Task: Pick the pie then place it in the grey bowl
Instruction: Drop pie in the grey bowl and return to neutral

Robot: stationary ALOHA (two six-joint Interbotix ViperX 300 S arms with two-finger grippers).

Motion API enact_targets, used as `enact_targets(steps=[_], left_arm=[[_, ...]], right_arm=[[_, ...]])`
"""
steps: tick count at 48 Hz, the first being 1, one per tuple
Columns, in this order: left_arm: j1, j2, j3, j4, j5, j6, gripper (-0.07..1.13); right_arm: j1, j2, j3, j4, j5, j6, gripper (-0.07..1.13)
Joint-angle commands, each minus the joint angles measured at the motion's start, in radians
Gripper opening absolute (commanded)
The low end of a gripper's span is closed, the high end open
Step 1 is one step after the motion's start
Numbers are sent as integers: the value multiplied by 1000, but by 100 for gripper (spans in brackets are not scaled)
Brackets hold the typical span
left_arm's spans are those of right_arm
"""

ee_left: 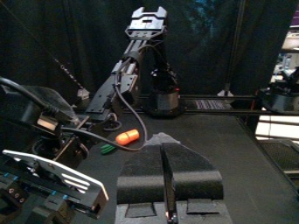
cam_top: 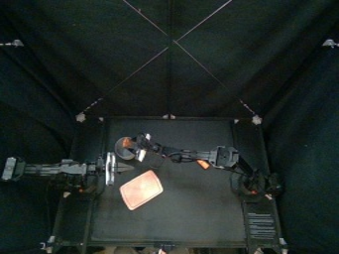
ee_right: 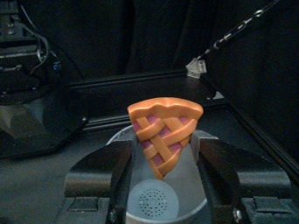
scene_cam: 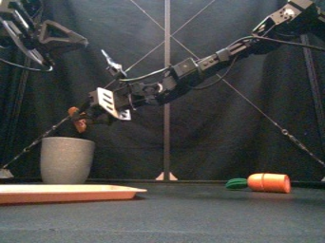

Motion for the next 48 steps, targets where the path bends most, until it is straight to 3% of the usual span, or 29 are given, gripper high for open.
enact_targets(steps=[1, 9, 25, 34, 48], left_arm=[[-2, 2, -14, 3, -9, 2, -3], [0, 2, -14, 3, -9, 2, -3], [-2, 2, -14, 2, -9, 0, -3], [-2, 2, -12, 2, -8, 0, -3], [-2, 2, -11, 3, -9, 0, -3]], right_arm=[[-3, -26, -40, 20, 28, -2, 84], [-6, -25, -41, 37, 37, -3, 105], [2, -72, 25, 38, 35, -2, 106], [17, -202, 209, 38, -8, -3, 106], [46, -499, 638, 40, -229, -3, 106]])
